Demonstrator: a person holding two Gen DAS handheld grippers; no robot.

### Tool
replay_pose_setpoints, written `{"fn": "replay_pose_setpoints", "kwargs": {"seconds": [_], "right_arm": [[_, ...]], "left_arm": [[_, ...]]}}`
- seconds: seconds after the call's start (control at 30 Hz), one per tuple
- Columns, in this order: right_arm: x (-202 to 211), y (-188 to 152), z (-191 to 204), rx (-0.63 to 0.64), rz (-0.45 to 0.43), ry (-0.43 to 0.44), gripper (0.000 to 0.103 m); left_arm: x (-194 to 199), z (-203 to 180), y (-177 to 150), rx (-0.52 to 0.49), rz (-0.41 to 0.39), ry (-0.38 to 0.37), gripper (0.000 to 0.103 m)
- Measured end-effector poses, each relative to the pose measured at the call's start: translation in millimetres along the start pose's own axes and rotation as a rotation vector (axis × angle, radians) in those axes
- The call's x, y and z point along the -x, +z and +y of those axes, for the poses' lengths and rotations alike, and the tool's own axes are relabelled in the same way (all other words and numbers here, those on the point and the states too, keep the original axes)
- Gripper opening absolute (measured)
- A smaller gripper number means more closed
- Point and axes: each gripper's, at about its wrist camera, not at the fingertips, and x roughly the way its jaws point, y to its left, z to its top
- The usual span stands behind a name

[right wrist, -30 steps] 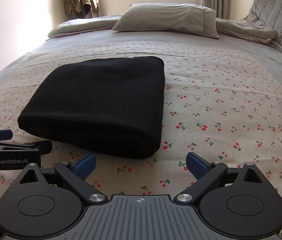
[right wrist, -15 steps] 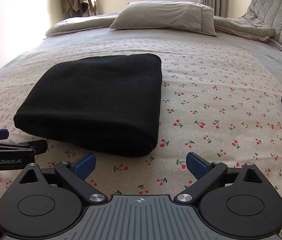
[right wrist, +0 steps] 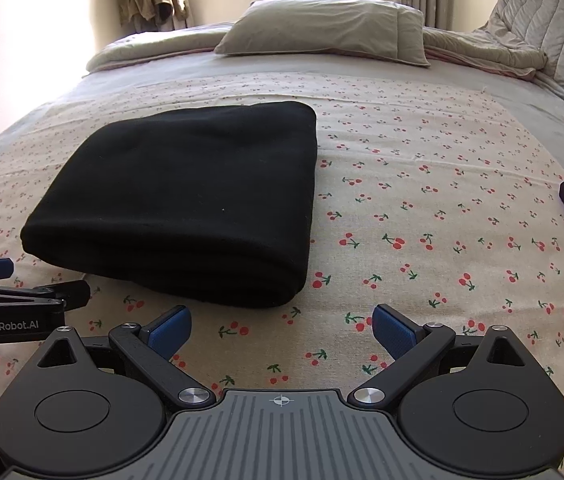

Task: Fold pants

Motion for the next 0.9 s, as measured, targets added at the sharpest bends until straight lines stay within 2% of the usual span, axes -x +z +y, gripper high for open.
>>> {"fn": "replay_pose_setpoints", "kwargs": {"seconds": [0.9], "right_arm": [[-3.7,-1.2,-1.2,-0.009,0.014,-0.009,0.098]], "left_arm": [[0.8,0.7,-0.5,0.001,0.002,0.0,0.103]]}}
